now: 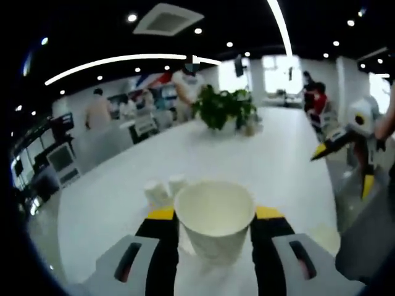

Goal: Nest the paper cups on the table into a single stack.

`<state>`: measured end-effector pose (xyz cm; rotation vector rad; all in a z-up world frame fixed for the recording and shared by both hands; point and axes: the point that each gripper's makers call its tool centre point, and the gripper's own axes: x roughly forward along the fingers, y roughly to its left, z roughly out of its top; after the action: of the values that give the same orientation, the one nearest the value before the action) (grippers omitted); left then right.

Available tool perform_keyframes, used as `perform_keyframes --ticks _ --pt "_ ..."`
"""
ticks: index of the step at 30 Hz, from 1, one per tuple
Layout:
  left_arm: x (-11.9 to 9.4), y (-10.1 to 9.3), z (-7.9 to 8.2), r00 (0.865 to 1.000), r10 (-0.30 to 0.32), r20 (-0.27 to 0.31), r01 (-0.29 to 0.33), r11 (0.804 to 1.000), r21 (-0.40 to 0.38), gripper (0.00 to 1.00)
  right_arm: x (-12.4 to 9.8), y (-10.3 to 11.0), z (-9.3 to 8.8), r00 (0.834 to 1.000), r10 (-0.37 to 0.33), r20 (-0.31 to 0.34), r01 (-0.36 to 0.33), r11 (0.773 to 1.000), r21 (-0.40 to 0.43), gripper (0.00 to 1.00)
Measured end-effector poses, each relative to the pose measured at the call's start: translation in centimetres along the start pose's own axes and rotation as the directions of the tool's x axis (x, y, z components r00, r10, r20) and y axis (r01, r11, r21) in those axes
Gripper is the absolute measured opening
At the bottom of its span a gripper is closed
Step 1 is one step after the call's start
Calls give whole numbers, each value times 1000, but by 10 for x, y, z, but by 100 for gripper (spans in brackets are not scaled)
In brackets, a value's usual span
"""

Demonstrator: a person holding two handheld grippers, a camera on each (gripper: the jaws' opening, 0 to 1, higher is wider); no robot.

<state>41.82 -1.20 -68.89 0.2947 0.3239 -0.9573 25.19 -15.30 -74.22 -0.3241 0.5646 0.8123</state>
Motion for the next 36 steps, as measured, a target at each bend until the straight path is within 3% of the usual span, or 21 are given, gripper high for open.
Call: perform_keyframes --ticks 8,16,27,36 --pt "1 -1 4 1000 5 21 -4 1000 -10 44 -7 -3 -16 1000 -9 -25 10 1000 18 93" --pt "-10 -2 17 999 9 39 -10 1000 18 44 -2 3 -12 1000 -8 -7 8 1000 28 93" --pt "-28 -10 47 995 20 95 -22 1000 21 44 5 -1 -6 1000 1 16 -1 999 39 93" --pt "-42 -31 69 991 6 132 -12 999 38 43 9 0 -5 1000 12 29 -14 998 58 93"
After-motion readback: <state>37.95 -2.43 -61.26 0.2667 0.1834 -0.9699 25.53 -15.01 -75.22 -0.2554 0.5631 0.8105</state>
